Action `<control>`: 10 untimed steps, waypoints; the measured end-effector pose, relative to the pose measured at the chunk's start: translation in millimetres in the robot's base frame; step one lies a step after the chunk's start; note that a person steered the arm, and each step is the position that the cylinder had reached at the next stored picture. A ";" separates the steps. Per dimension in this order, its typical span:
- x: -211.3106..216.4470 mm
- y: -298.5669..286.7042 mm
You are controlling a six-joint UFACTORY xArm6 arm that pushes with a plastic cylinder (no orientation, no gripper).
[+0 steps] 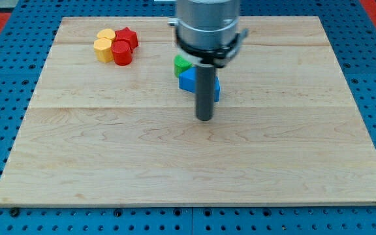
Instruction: Move the blue blocks to the bottom of the green blocks
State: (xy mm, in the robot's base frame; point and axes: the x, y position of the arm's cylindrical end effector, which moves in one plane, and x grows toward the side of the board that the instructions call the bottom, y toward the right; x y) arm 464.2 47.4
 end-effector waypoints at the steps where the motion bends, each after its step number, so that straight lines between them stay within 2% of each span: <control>1: -0.3 24.0; 4: -57.8 -22.9; 6: -88.8 -34.4; 7: -74.2 -30.9; 8: -36.1 -113.9; 9: -76.0 -101.8; 10: -90.0 -67.7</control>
State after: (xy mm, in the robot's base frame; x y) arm 374.2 -20.3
